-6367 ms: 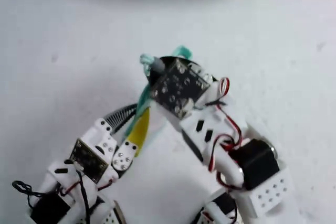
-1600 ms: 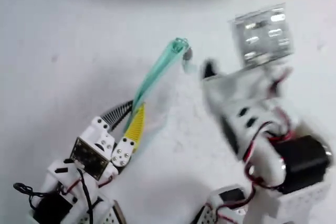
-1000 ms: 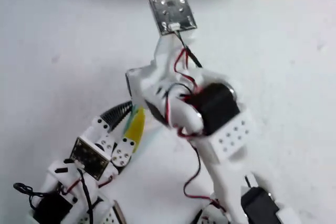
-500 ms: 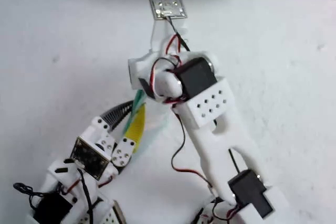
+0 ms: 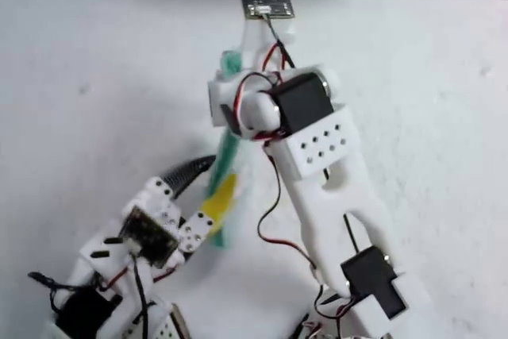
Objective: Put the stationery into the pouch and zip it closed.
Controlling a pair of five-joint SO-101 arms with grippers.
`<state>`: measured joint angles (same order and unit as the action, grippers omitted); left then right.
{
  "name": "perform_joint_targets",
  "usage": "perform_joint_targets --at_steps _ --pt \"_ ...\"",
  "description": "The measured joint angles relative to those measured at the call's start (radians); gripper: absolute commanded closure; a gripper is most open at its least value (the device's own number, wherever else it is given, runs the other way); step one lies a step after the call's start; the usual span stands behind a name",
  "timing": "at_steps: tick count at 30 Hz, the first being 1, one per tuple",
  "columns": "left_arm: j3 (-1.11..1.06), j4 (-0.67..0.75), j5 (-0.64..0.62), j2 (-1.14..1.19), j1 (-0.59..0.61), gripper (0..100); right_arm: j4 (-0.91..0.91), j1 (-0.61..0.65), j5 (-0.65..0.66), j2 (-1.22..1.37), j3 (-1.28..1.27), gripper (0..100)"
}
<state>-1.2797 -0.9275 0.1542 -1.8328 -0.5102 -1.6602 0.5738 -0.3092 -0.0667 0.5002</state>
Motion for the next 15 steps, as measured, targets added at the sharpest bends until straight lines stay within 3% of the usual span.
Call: perform_joint_targets --at_steps 8,15 --pt "0.141 -0.206 -0.040 0.000 0.008 77 0.149 0.005 0.009 0.000 0.084 98.1" --pt "0.279 -0.330 -0.040 0.000 0.009 77 0.147 -0.014 0.012 0.000 0.078 98.1"
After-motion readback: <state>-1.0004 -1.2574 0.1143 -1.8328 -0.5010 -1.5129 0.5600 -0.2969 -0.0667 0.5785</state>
